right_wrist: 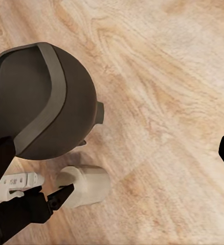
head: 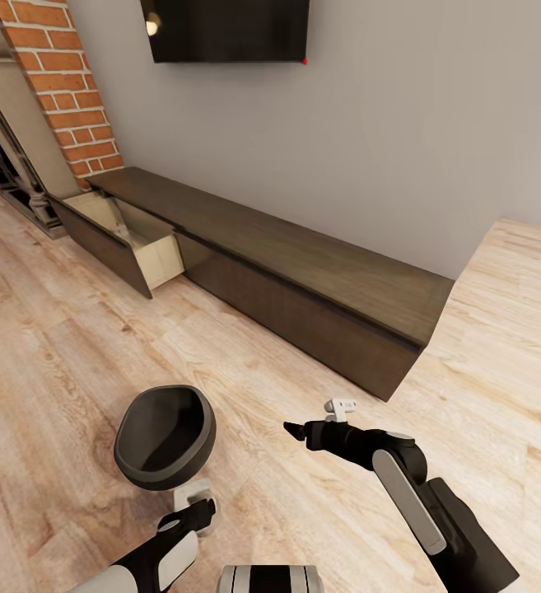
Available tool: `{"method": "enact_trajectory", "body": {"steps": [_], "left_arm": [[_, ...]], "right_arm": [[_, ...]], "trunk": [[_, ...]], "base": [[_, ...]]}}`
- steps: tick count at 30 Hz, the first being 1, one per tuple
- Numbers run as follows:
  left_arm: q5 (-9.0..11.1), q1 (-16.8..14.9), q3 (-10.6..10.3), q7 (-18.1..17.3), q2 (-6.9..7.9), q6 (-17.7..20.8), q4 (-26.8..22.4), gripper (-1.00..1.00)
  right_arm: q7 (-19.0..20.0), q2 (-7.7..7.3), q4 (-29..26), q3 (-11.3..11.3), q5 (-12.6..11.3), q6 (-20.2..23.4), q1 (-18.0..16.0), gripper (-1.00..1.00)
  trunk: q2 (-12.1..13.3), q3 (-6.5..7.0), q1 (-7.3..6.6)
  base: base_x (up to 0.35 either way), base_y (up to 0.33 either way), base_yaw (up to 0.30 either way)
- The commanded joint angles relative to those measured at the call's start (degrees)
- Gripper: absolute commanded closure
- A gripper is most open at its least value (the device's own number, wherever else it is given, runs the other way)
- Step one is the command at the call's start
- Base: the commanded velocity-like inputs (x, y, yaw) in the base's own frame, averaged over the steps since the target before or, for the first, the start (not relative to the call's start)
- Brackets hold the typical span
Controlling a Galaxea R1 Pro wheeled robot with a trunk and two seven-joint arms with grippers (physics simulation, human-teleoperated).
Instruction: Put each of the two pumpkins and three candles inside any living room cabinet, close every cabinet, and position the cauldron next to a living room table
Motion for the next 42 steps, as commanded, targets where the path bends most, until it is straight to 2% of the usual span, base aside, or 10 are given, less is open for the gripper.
{"method": "enact_trajectory", "body": {"steps": [1, 4, 13, 20, 25, 35, 38, 42], "left_arm": [[0.6, -0.03, -0.49, 0.24, 0.03, -0.3, -0.03, -1.0], [0.59, -0.01, -0.53, 0.05, 0.01, -0.3, -0.03, -1.0], [0.46, 0.02, -0.67, -4.08, 0.24, -0.3, -0.03, -1.0], [0.42, 0.01, -0.67, -4.21, 0.3, -0.32, -0.03, -1.0], [0.41, 0.0, -0.67, -4.2, 0.3, -0.33, -0.03, -1.0], [0.42, 0.03, -0.67, -4.2, 0.24, -0.38, -0.03, -1.0], [0.41, 0.04, -0.67, -4.21, 0.25, -0.38, -0.03, -1.0], [0.46, 0.04, -0.67, -4.25, 0.25, -0.38, -0.03, -1.0]], "right_arm": [[0.21, -0.03, 0.0, 0.03, 0.22, 0.15, -0.03, -1.0], [0.21, -0.03, -0.03, 0.03, 0.22, 0.14, -0.02, -1.0], [0.21, -0.03, -0.05, 0.03, 0.24, 0.16, -0.03, -1.0], [0.21, -0.03, -0.04, 0.04, 0.23, 0.16, -0.03, -1.0], [0.21, -0.03, -0.05, 0.03, 0.22, 0.18, -0.02, -1.0], [0.21, -0.03, -0.05, 0.03, 0.23, 0.18, -0.02, -1.0], [0.21, -0.03, -0.04, 0.03, 0.23, 0.17, -0.02, -1.0], [0.21, -0.03, -0.05, 0.03, 0.25, 0.17, -0.02, -1.0]], "trunk": [[-0.02, -0.04, -0.01], [-0.02, -0.04, -0.01], [-0.02, -0.04, -0.01], [-0.02, -0.04, -0.01], [-0.08, -1.15, 0.12], [-0.08, -1.15, 0.12], [-0.12, -1.81, 0.2], [-0.12, -1.81, 0.2]], "base": [[0.0, 0.0, 0.0], [0.0, 0.0, 0.0], [0.0, 0.0, 0.0], [0.0, 0.0, 0.0], [0.0, 0.0, 0.0], [0.0, 0.0, 0.0], [0.0, 0.0, 0.0], [0.0, 0.0, 0.0]]}}
